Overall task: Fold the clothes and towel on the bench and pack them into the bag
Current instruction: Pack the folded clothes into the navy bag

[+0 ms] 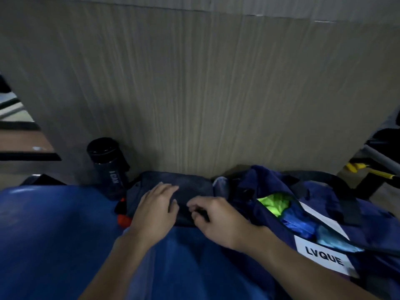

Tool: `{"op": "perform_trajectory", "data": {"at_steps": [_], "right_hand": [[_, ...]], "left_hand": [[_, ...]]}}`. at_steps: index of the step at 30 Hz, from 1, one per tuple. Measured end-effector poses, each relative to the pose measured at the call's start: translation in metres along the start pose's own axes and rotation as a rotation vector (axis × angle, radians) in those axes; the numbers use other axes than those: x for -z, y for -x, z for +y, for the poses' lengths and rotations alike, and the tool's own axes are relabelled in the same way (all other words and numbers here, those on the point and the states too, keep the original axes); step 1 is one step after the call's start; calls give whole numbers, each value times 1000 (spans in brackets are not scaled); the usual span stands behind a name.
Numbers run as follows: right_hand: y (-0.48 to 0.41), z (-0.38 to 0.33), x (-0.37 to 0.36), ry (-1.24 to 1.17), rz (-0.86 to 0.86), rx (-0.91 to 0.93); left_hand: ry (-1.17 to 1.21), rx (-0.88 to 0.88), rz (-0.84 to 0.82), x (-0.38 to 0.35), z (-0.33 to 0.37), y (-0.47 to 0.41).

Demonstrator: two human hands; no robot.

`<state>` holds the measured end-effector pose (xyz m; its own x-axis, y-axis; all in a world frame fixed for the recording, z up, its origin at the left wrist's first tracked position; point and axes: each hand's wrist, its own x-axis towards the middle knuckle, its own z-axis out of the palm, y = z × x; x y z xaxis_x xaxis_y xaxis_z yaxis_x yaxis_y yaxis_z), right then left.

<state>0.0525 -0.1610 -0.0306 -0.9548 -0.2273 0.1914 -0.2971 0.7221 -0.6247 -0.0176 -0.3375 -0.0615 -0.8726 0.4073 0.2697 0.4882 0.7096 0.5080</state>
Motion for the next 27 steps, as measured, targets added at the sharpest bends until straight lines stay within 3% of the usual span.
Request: {"op": "perform_trajectory", "data": {"at_steps": [3,8,12,15,19,23,27], "right_hand": [[-18,14,-18,67,-70,-93],[-43,53,-28,149,41,-345],[-65,77,-29,-5,160,-538],[-76,83,-29,-161,269,-539],[-87,88,-35,-276,292,-522],[-95,97,-41,-243,343,-556],[-100,106,-41,-60,283,-536]], "left_hand": [[-62,-32,15,-8,-19,-5],[-161,-19,-54,-19,-36,-22],[-373,28,-195,-32,-49,-22],[-438,7,-159,-34,-54,-19],[-442,-14,-140,-38,-60,-16],[-452,-12,-127,-40,-59,-17],[-421,4,-147,-38,-57,-17]]}}
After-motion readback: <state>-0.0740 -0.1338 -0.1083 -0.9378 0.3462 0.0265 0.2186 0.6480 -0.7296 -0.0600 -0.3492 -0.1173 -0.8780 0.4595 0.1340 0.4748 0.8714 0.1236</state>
